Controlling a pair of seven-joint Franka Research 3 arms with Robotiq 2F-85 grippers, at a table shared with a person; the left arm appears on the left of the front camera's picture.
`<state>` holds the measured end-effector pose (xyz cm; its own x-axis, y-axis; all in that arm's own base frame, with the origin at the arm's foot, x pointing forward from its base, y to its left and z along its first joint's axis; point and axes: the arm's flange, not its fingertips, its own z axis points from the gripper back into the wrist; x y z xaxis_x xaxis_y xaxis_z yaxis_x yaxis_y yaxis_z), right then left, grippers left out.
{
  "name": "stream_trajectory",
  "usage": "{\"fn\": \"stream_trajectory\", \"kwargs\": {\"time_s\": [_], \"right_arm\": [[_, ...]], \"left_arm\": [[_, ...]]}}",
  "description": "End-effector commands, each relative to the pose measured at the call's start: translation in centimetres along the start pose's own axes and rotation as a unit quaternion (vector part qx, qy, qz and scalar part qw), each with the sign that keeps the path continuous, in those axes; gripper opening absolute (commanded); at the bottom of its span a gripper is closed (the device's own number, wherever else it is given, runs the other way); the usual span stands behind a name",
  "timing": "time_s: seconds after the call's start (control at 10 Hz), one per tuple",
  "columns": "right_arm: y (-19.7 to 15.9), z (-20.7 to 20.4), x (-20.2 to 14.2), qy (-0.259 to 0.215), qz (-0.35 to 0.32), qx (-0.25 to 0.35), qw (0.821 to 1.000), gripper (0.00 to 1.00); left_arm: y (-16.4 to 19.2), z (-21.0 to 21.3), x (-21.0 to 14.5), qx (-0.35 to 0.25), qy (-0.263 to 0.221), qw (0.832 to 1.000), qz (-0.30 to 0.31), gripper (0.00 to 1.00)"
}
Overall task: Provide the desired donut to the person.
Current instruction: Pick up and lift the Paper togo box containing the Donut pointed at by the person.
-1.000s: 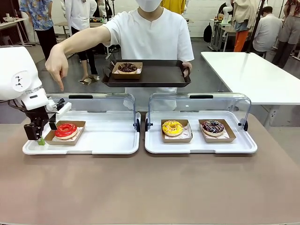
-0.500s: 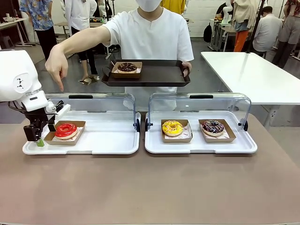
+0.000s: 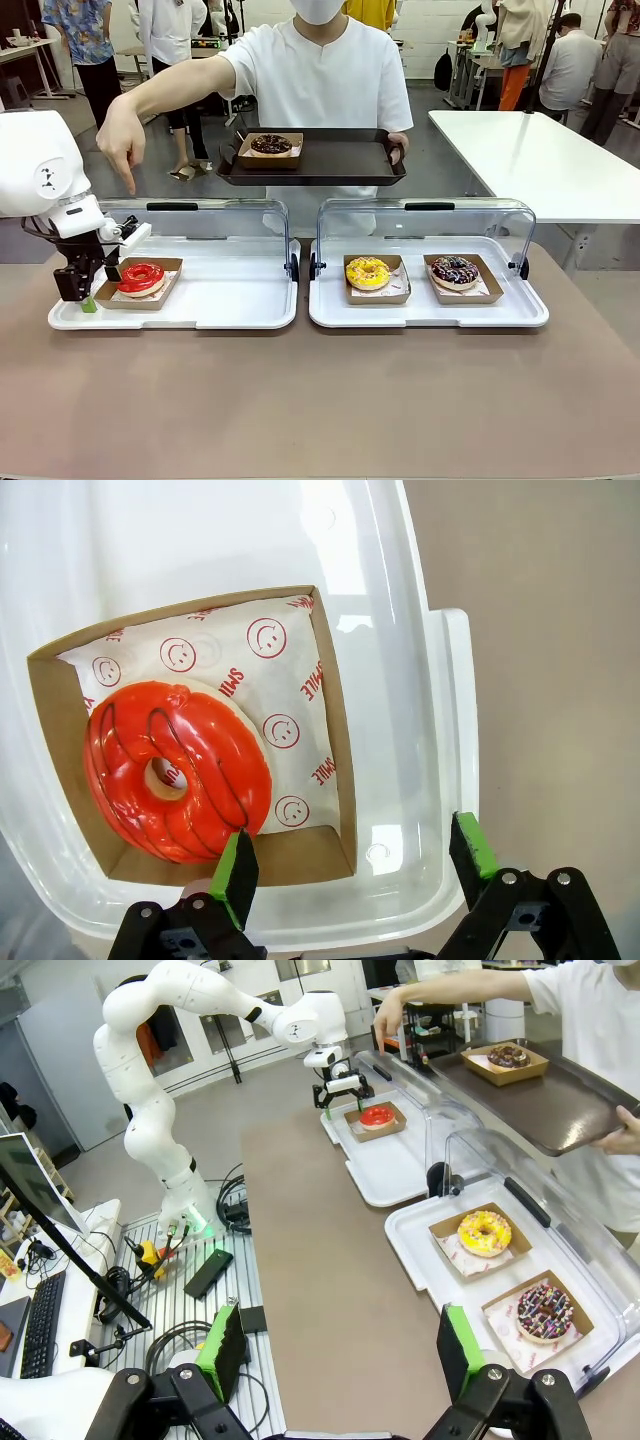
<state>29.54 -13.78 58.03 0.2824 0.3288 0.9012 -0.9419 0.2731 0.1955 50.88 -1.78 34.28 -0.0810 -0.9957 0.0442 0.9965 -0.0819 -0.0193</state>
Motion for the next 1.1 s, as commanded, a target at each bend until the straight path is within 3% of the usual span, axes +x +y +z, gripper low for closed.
{"fn": "stream_trajectory", "kwargs": {"time_s": [0.0, 0.1, 0.2, 0.5, 0.8, 1.0], "right_arm": [[-0.1, 0.0, 0.0, -0.005, 0.003, 0.004, 1.000, 1.00], [-0.1, 0.0, 0.0, -0.005, 0.003, 0.004, 1.000, 1.00], [-0.1, 0.0, 0.0, -0.005, 0.003, 0.004, 1.000, 1.00], [-0.1, 0.0, 0.0, -0.005, 0.003, 0.004, 1.000, 1.00], [-0.1, 0.0, 0.0, -0.005, 0.003, 0.004, 1.000, 1.00], [-0.1, 0.0, 0.0, -0.005, 0.003, 0.004, 1.000, 1.00]], "left_arm": [[0.4, 0.0, -0.3, 0.010, -0.013, 1.000, -0.007, 0.86], [0.4, 0.3, -0.3, 0.012, -0.010, 1.000, -0.008, 0.82], [0.3, 0.4, -0.3, 0.012, -0.010, 1.000, -0.007, 0.68], [0.2, 0.2, -0.3, 0.007, -0.010, 1.000, -0.012, 0.45], [0.4, -0.5, -0.1, -0.002, -0.011, 1.000, -0.020, 0.13], [0.4, -0.7, 0.0, -0.006, -0.014, 1.000, -0.026, 0.00]]}}
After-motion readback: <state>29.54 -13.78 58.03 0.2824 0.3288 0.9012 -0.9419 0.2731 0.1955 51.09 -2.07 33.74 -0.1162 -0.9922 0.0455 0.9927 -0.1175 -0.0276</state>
